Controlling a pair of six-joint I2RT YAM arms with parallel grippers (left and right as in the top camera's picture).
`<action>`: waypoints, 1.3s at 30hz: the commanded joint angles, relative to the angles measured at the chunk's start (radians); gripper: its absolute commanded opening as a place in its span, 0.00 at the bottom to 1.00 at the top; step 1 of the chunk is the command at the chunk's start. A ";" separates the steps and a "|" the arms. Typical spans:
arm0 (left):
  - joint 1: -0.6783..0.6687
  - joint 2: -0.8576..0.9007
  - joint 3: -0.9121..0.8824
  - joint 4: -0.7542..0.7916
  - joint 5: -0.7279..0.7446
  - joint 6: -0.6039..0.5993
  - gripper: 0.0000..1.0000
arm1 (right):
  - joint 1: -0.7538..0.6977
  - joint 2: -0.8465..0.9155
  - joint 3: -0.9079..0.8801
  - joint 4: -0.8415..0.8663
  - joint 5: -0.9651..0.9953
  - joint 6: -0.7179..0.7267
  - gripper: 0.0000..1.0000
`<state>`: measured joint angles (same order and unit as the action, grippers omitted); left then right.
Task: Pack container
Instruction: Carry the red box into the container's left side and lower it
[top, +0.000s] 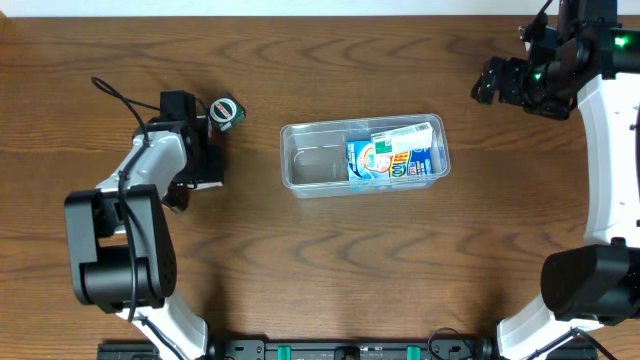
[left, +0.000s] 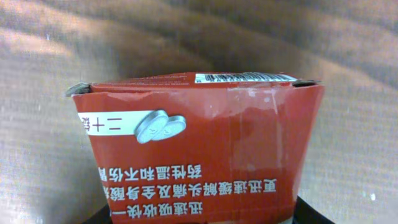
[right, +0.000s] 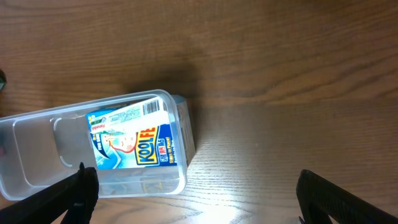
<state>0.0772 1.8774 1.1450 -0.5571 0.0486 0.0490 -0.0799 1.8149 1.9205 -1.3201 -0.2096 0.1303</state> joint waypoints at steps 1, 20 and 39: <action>0.000 -0.088 0.032 -0.008 -0.003 -0.022 0.49 | 0.008 -0.003 0.012 0.000 -0.005 0.014 0.99; -0.334 -0.466 0.033 -0.011 0.056 -0.301 0.49 | 0.008 -0.003 0.012 0.000 -0.004 0.014 0.99; -0.645 -0.367 0.032 0.076 -0.047 -0.442 0.44 | 0.008 -0.003 0.012 0.000 -0.004 0.014 0.99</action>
<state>-0.5568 1.4654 1.1572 -0.4965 0.0341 -0.3592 -0.0799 1.8149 1.9205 -1.3201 -0.2096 0.1307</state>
